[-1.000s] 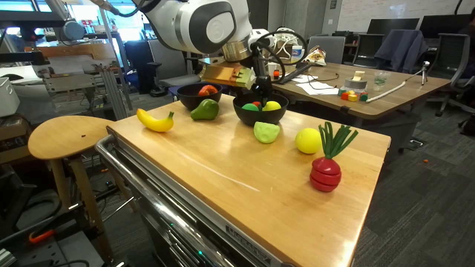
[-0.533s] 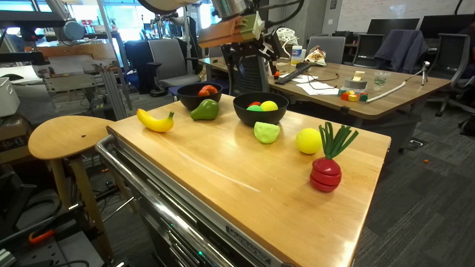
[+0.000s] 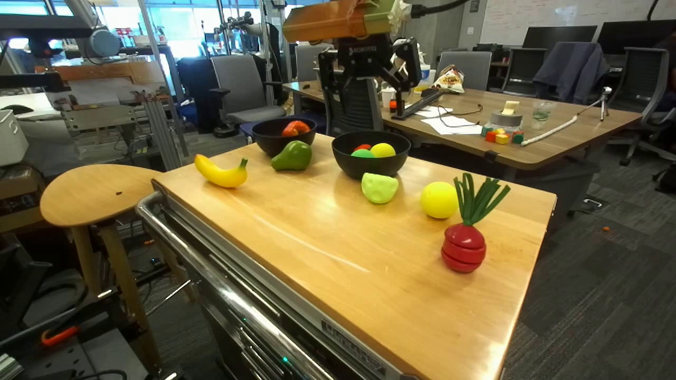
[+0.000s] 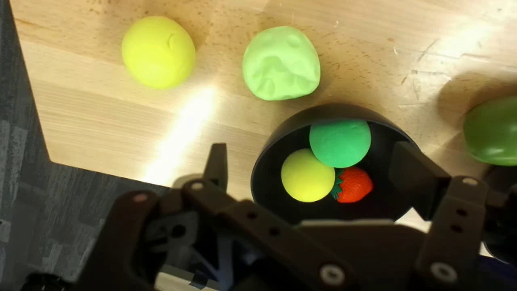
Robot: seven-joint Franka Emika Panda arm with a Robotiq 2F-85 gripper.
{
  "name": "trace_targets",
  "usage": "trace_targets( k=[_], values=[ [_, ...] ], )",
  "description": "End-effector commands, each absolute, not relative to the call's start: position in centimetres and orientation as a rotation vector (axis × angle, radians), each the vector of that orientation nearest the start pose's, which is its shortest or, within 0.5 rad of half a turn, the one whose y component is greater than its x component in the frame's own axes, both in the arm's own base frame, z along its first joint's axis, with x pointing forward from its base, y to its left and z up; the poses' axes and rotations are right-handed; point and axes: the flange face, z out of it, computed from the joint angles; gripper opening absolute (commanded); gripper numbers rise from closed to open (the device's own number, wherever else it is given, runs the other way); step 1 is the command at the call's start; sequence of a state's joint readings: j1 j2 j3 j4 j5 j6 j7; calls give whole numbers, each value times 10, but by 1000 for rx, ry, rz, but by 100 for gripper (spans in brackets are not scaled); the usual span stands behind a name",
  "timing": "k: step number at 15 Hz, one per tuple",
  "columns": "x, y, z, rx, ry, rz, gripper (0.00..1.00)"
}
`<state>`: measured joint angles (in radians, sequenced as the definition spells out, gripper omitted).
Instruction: Put the plush fruits in the two black bowls
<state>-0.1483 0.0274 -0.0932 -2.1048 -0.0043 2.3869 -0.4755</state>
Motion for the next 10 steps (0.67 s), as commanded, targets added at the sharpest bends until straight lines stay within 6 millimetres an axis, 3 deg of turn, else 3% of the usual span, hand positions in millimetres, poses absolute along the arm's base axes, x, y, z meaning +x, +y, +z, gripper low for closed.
trace_targets(
  k=[1, 4, 6, 10],
  values=[
    [557, -129, 432, -3214, -376, -420, 100],
    [565, -149, 444, -3199, -208, -414, 100],
    [570, -175, 449, -3181, -37, -400, 100],
    [572, -225, 435, -3159, 251, -307, 100]
  ],
)
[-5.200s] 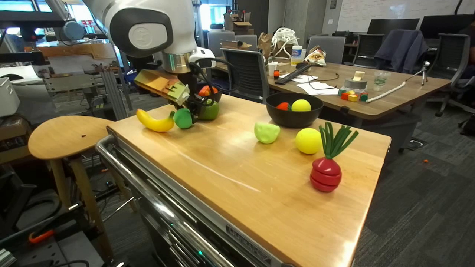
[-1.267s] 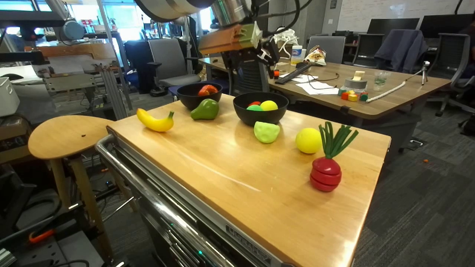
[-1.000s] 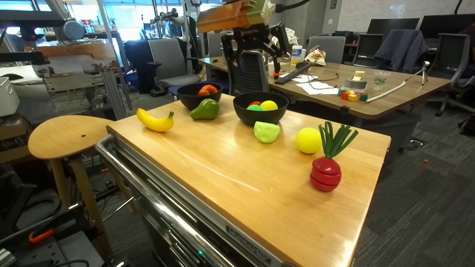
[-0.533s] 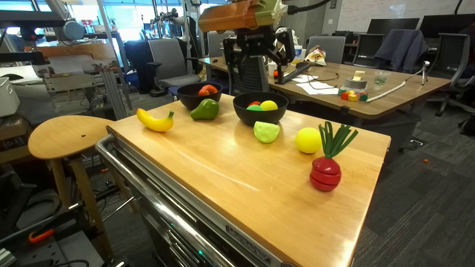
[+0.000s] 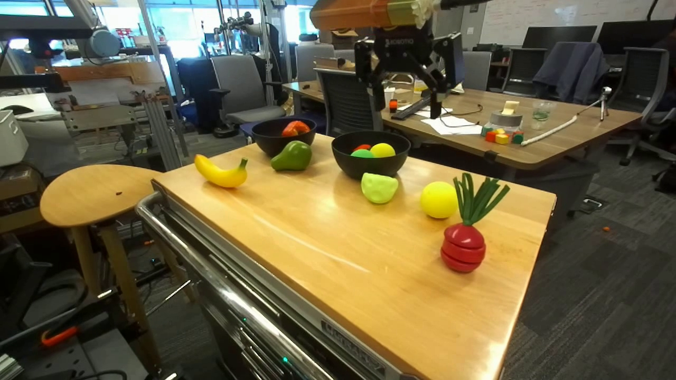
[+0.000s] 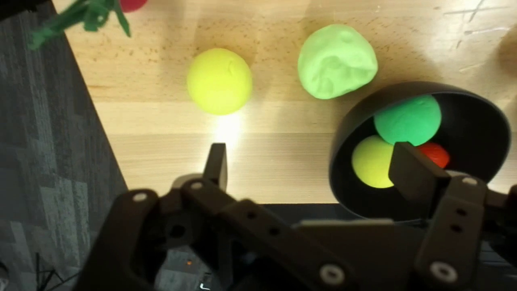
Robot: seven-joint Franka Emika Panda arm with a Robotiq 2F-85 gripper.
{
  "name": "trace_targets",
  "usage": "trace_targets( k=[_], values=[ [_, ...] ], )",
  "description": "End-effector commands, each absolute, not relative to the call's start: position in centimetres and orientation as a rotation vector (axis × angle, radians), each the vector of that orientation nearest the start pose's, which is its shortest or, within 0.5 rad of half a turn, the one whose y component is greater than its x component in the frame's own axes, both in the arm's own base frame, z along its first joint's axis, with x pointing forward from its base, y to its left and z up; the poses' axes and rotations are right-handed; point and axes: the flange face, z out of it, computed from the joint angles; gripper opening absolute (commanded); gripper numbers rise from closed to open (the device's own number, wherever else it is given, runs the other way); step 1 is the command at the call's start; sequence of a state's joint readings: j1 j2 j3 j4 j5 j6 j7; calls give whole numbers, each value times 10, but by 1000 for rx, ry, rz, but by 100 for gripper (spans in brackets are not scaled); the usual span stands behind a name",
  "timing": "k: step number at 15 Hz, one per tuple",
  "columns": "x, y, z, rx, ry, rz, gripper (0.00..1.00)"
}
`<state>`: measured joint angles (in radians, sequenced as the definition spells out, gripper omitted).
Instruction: Put the plush fruits in the two black bowls
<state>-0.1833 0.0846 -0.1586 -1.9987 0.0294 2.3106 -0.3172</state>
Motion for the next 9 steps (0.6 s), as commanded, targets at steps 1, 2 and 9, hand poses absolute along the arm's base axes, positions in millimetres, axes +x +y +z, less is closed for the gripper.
trace_targets(
  k=[1, 2, 9],
  values=[
    [574, -234, 427, -3151, 313, -288, 100],
    [576, -242, 420, -3150, 371, -277, 100],
    [613, -252, 364, -3084, 684, -167, 100]
  ],
)
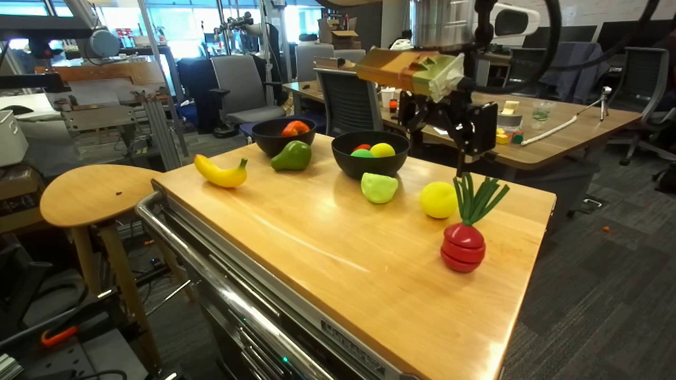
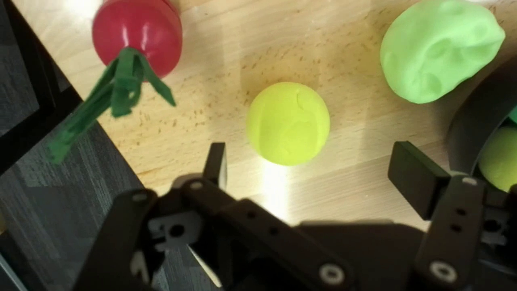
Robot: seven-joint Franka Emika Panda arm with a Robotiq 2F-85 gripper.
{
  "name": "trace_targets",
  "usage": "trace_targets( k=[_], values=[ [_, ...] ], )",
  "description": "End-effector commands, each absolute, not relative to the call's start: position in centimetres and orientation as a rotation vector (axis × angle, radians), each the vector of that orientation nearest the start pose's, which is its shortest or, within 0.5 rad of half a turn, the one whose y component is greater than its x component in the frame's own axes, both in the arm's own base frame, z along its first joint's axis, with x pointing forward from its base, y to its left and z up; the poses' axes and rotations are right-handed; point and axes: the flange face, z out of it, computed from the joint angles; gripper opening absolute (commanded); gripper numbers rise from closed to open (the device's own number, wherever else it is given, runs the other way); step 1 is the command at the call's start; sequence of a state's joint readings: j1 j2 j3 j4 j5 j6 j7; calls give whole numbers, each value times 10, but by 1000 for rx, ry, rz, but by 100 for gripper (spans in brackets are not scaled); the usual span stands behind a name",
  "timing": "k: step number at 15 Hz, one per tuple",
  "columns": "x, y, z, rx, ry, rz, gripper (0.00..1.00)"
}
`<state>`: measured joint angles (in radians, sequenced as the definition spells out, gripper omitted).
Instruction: Put the plush fruits in the two black bowls
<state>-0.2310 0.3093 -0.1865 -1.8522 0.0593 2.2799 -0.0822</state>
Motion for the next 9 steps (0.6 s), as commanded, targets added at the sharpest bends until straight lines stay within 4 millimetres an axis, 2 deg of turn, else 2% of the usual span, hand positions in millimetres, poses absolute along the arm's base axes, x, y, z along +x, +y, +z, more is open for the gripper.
trace_targets(
  k=[1, 4, 9],
  values=[
    [618, -251, 359, -3077, 712, -162, 100],
    [630, -250, 348, -3093, 762, -134, 100],
    [638, -252, 334, -3099, 815, -51, 100]
  ],
)
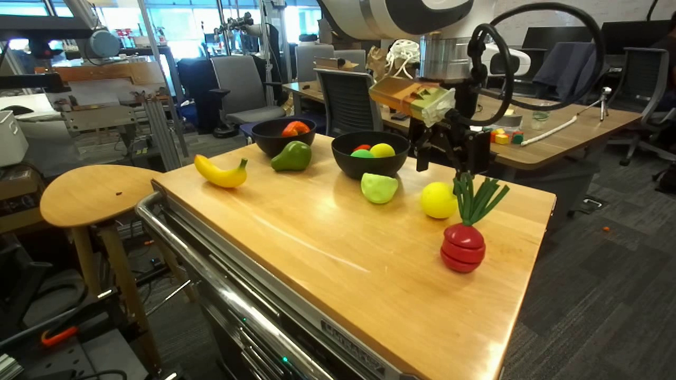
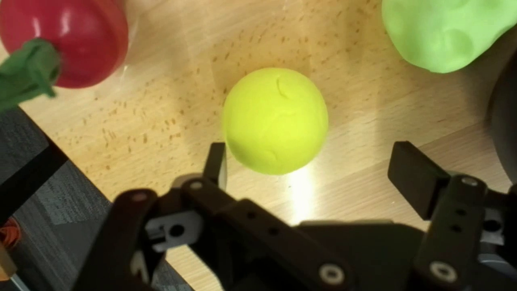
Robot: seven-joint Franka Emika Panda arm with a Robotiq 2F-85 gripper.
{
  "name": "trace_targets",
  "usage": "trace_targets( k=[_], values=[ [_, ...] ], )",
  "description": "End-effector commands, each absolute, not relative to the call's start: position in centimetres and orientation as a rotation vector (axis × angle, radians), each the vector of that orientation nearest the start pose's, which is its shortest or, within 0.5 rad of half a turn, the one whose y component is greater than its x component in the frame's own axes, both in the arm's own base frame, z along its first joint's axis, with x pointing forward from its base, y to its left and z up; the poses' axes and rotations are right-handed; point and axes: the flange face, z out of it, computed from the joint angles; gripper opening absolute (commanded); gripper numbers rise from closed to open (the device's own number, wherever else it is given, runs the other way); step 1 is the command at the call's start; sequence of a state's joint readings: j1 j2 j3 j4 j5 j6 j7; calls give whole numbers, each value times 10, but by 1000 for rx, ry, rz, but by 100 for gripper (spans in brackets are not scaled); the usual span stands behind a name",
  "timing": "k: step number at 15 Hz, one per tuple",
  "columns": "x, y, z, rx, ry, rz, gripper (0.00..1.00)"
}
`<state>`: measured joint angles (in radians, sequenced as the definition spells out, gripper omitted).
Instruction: Put the plush fruits in the two black bowls
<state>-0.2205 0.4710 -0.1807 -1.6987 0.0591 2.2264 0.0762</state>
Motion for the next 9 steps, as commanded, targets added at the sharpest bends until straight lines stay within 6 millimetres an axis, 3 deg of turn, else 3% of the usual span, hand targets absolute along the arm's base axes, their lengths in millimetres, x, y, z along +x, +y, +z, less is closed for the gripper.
trace_targets(
  k=[1, 4, 6, 9],
  values=[
    [638, -254, 332, -3109, 821, -42, 100],
    [639, -259, 329, -3127, 836, -9, 100],
    [638, -261, 327, -3141, 835, 16, 75],
    [640, -260, 325, -3146, 827, 38, 51]
  ],
)
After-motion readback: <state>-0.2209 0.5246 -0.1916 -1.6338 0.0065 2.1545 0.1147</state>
